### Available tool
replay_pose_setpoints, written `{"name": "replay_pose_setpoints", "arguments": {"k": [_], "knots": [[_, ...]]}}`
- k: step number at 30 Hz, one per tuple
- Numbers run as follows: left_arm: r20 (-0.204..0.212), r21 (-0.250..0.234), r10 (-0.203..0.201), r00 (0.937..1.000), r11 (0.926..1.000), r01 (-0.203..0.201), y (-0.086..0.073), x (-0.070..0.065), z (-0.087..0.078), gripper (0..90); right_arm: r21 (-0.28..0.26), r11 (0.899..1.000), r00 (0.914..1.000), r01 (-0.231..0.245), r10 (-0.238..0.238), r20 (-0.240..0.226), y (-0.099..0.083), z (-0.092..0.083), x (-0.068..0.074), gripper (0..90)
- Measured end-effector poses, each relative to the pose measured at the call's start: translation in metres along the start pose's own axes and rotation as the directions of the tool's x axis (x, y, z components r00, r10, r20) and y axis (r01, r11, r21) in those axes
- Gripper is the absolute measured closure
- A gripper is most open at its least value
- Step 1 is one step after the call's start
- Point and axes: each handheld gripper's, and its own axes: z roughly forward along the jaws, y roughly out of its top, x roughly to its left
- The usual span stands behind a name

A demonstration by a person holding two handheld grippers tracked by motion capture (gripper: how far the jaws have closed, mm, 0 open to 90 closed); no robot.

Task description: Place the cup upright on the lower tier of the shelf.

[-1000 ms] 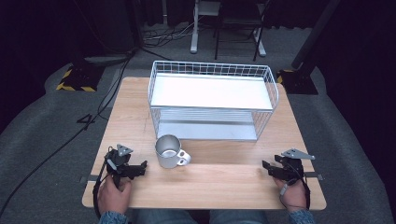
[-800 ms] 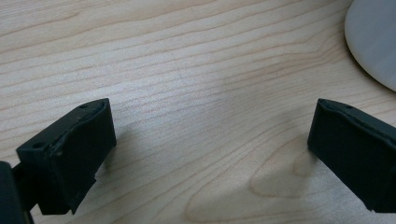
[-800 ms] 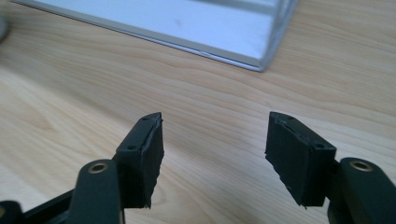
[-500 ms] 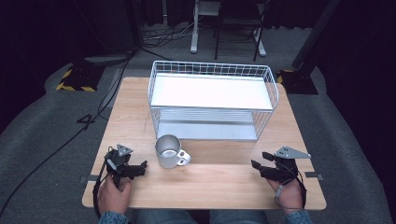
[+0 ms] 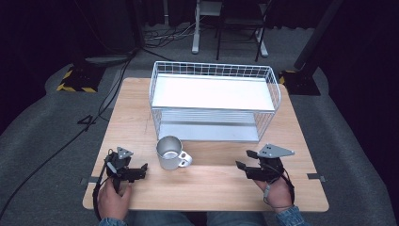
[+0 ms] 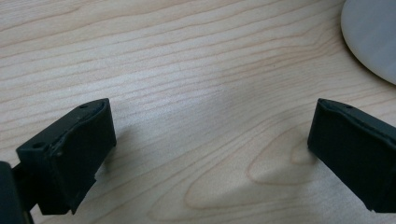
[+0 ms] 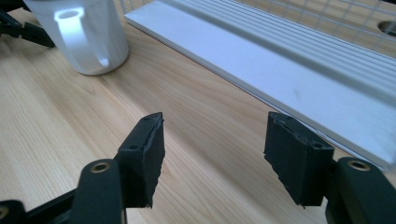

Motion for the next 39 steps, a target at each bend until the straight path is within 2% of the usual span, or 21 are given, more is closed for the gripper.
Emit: {"name": "replay_pose_setpoints", "arguments": {"k": [5, 8, 14, 20, 33, 39], "knots": [[0.002, 0.000, 0.002, 1.0000, 1.0000, -0.002, -0.001, 0.000, -0.001, 1.3, 0.000, 0.999, 0.9987, 0.032, -0.032, -0.038, 0.014, 0.011, 0.011, 37.6], [0.002, 0.000, 0.002, 1.0000, 1.0000, -0.002, -0.001, 0.000, -0.001, 1.3, -0.001, 0.998, 0.9964, 0.061, -0.061, -0.059, 0.021, 0.018, 0.020, 37.6], [0.005, 0.000, 0.006, 1.0000, 1.0000, -0.006, 0.000, 0.001, 0.000, 0.8, -0.003, 0.996, 0.9902, 0.089, -0.088, -0.108, 0.035, 0.033, 0.035, 37.4], [0.002, 0.001, 0.006, 1.0000, 1.0000, -0.006, 0.001, 0.001, 0.001, 0.7, -0.001, 0.995, 0.9864, 0.105, -0.104, -0.127, 0.044, 0.043, 0.043, 37.0], [-0.002, -0.001, 0.000, 1.0000, 1.0000, 0.000, 0.003, 0.001, 0.003, 0.8, 0.021, 0.994, 0.9723, 0.109, -0.102, -0.210, 0.057, 0.078, 0.062, 36.1], [-0.002, -0.001, -0.001, 1.0000, 1.0000, 0.001, 0.003, 0.001, 0.003, 0.8, 0.020, 0.988, 0.9625, 0.152, -0.144, -0.230, 0.061, 0.090, 0.076, 39.1]]}}
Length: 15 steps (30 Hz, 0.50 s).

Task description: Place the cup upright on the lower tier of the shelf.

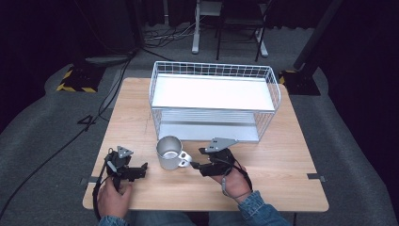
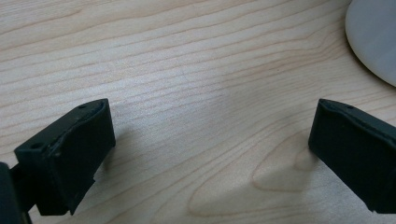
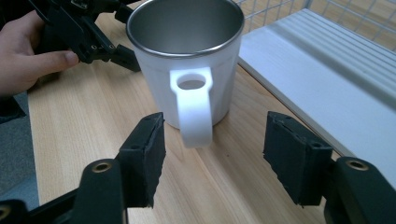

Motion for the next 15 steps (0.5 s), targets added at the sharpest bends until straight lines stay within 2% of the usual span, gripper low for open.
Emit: {"name": "replay_pose_setpoints", "arguments": {"k": [4, 9, 15], "knots": [[0.000, 0.000, 0.000, 1.0000, 1.0000, 0.000, 0.000, 0.000, 0.000, 0.8, 0.007, 1.000, 0.9999, 0.006, -0.006, -0.016, 0.001, 0.006, 0.002, 41.1], [0.001, 0.002, 0.000, 1.0000, 1.0000, 0.000, 0.000, 0.000, 0.000, 0.8, 0.013, 0.998, 0.9983, 0.054, -0.054, -0.019, 0.003, 0.015, 0.006, 46.3], [0.000, 0.002, 0.002, 1.0000, 1.0000, -0.002, 0.000, 0.000, 0.000, 0.8, 0.033, 0.999, 0.9993, 0.035, -0.035, -0.016, 0.005, 0.025, 0.005, 50.0]]}}
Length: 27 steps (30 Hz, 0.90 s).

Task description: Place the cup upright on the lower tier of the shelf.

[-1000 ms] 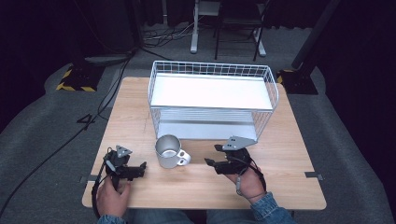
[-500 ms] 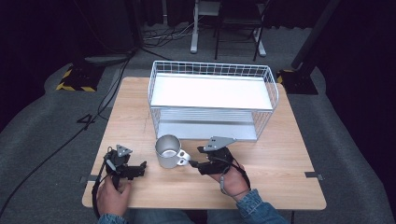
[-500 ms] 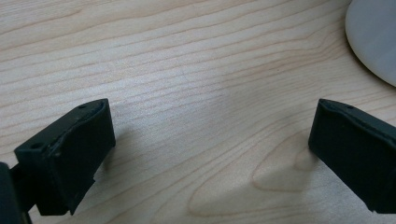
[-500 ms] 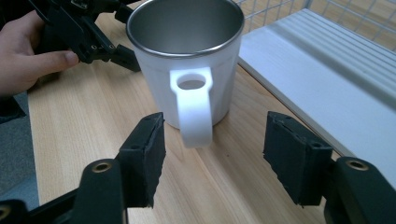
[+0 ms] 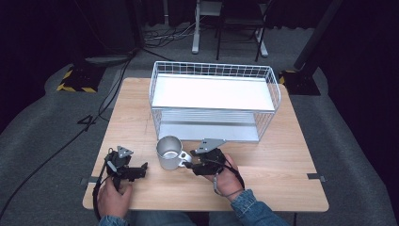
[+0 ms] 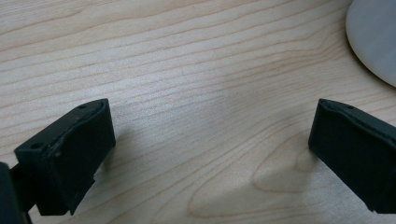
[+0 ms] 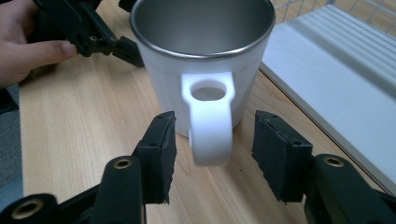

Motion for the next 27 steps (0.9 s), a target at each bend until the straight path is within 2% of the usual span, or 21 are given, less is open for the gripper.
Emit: {"name": "replay_pose_setpoints", "arguments": {"k": [1, 4, 12, 16, 27], "knots": [[0.000, 0.000, 0.000, 1.0000, 1.0000, 0.000, 0.0000, 0.0000, 0.0000, 0.8, 0.007, 1.000, 0.9998, -0.017, 0.018, -0.008, 0.0009, 0.0029, -0.0016, 54.4], [0.000, 0.000, 0.000, 1.0000, 1.0000, 0.000, 0.0000, 0.0000, 0.0000, 0.8, 0.014, 1.000, 0.9998, -0.020, 0.020, -0.007, 0.0020, 0.0048, -0.0027, 58.1], [0.000, 0.000, 0.000, 1.0000, 1.0000, 0.000, 0.0000, 0.0000, 0.0000, 0.8, 0.044, 0.999, 0.9999, 0.012, -0.011, -0.009, 0.0064, 0.0083, 0.0008, 69.7], [0.000, 0.000, 0.000, 1.0000, 1.0000, 0.000, 0.0000, 0.0000, 0.0000, 0.8, 0.046, 0.998, 0.9991, 0.040, -0.041, 0.012, 0.0070, 0.0084, 0.0041, 71.0], [0.000, 0.000, 0.000, 1.0000, 1.0000, 0.000, 0.0000, 0.0000, 0.0000, 0.8, 0.042, 0.998, 0.9985, 0.047, -0.048, 0.027, 0.0070, 0.0086, 0.0059, 71.5]]}}
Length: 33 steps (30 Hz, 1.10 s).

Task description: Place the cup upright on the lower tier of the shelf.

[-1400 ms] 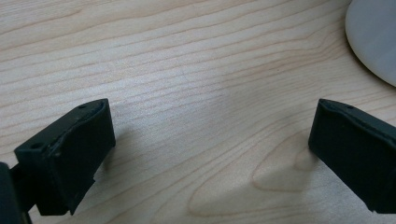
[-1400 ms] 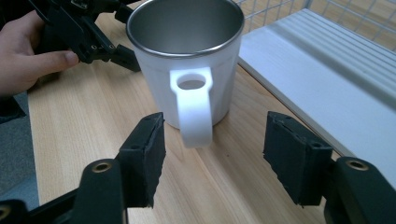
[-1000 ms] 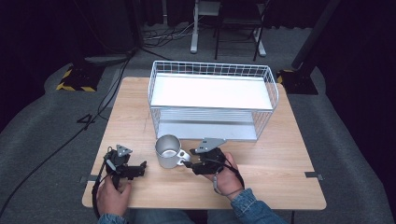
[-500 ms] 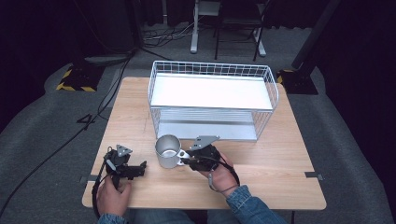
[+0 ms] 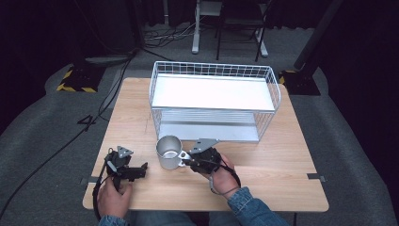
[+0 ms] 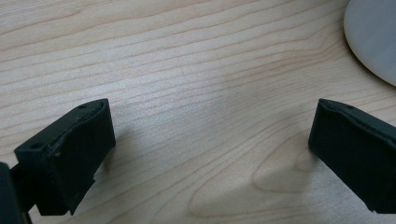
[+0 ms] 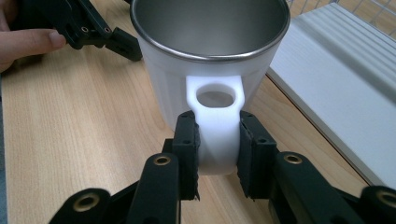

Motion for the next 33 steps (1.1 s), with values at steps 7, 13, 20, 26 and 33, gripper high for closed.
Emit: {"name": "replay_pose_setpoints", "arguments": {"k": [7, 13, 20, 26, 33], "knots": [[0.000, 0.000, 0.000, 1.0000, 1.0000, 0.000, 0.000, 0.000, 0.000, 0.8, -0.032, 0.999, 0.9999, 0.005, -0.005, 0.016, 0.001, -0.002, 0.003, 71.6], [0.000, 0.000, 0.000, 1.0000, 1.0000, 0.000, 0.000, 0.000, 0.000, 0.8, -0.072, 0.997, 0.9996, 0.009, -0.007, 0.027, 0.005, -0.008, 0.005, 71.7], [0.000, 0.000, 0.000, 1.0000, 1.0000, 0.000, 0.000, 0.000, 0.000, 0.8, -0.117, 0.993, 0.9985, -0.031, 0.036, 0.040, 0.010, -0.016, -0.005, 71.8], [0.000, 0.000, 0.000, 1.0000, 1.0000, 0.000, 0.000, 0.000, 0.000, 0.8, -0.135, 0.989, 0.9964, -0.052, 0.061, 0.060, 0.014, -0.019, -0.013, 71.7], [0.000, 0.000, 0.000, 1.0000, 1.0000, 0.000, 0.000, 0.000, 0.000, 0.8, -0.160, 0.984, 0.9917, -0.077, 0.092, 0.090, 0.021, -0.020, -0.024, 71.8]]}}
